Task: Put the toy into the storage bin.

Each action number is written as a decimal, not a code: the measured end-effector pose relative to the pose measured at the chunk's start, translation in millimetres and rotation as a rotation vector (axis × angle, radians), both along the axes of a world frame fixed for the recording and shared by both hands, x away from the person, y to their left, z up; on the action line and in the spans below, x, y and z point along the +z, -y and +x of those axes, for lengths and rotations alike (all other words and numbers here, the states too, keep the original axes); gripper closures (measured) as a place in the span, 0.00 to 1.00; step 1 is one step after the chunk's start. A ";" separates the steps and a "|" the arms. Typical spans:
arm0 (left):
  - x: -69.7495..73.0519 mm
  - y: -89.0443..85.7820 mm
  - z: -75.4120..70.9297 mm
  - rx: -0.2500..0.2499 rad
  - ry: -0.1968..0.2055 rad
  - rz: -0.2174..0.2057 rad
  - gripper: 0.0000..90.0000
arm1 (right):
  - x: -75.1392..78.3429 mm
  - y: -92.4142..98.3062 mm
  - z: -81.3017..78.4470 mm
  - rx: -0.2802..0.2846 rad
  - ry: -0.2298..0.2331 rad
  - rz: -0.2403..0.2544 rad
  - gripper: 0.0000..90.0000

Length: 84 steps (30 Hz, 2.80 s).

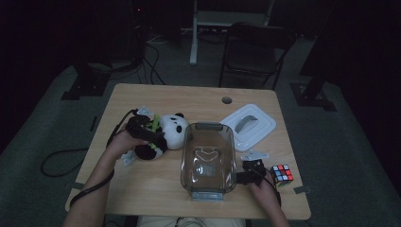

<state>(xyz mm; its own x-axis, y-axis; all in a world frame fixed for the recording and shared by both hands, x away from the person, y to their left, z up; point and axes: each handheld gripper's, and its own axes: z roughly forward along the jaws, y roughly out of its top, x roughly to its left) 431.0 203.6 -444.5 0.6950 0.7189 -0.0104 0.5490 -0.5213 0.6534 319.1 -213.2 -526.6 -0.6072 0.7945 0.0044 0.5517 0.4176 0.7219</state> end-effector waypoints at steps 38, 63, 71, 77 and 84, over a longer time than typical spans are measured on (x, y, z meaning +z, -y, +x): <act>62.6 -35.0 -3.4 0.313 0.074 -0.117 0.73 | 2.6 -55.7 -23.7 0.099 0.021 0.044 0.14; 142.7 -5.5 -25.0 0.265 0.206 -0.164 0.73 | 9.7 -159.2 16.0 0.065 0.009 0.060 0.13; 136.7 13.3 -34.9 0.182 0.167 -0.159 0.73 | 12.9 -152.0 14.0 0.054 0.058 0.051 0.13; 134.4 27.5 -43.1 0.134 0.153 -0.159 0.73 | 11.1 -145.0 12.7 0.034 0.064 0.051 0.13; 120.3 44.9 -49.4 0.101 0.139 -0.109 0.73 | 11.4 -143.3 12.3 0.030 0.068 0.058 0.13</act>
<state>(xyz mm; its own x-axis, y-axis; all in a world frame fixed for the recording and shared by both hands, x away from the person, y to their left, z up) 381.6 158.8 -324.2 0.6195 0.7850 -0.0009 0.4955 -0.3902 0.7760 331.4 -70.0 -515.2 -0.6316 0.7753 0.0081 0.4886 0.3899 0.7805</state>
